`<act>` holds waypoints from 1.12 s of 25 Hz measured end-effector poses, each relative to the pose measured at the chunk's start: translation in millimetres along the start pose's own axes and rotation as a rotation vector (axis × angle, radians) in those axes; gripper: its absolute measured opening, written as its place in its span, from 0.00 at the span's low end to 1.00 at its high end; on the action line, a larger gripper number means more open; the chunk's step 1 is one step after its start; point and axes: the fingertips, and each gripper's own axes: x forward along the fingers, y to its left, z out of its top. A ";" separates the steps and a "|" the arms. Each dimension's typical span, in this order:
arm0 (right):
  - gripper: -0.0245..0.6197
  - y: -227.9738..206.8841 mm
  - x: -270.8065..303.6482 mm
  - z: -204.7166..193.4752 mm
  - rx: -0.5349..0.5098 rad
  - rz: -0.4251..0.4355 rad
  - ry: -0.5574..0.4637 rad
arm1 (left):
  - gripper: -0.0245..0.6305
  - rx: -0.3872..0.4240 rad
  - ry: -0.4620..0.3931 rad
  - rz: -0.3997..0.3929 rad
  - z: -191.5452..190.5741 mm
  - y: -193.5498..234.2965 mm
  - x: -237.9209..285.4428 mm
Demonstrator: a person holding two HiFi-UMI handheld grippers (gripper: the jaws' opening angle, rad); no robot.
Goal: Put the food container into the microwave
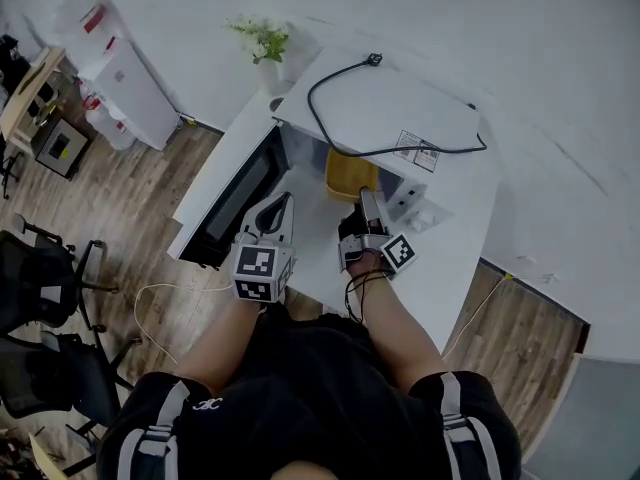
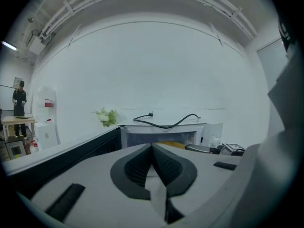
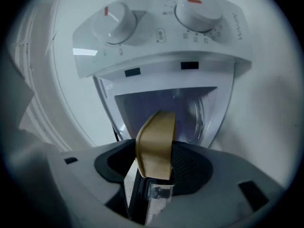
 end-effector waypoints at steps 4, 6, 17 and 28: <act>0.40 -13.6 20.3 -1.2 -0.022 -0.022 -0.066 | 0.05 0.020 -0.005 -0.051 4.1 16.8 2.9; 0.40 -19.4 30.3 -1.1 -0.038 -0.037 -0.093 | 0.06 0.019 -0.012 -0.075 7.2 24.7 3.9; 0.41 -36.2 87.6 4.6 -0.151 -0.128 -0.154 | 0.06 0.027 -0.023 -0.147 14.4 49.5 11.5; 0.41 -68.6 93.9 7.3 -0.165 -0.346 -0.167 | 0.06 0.021 -0.030 -0.200 18.7 51.7 26.7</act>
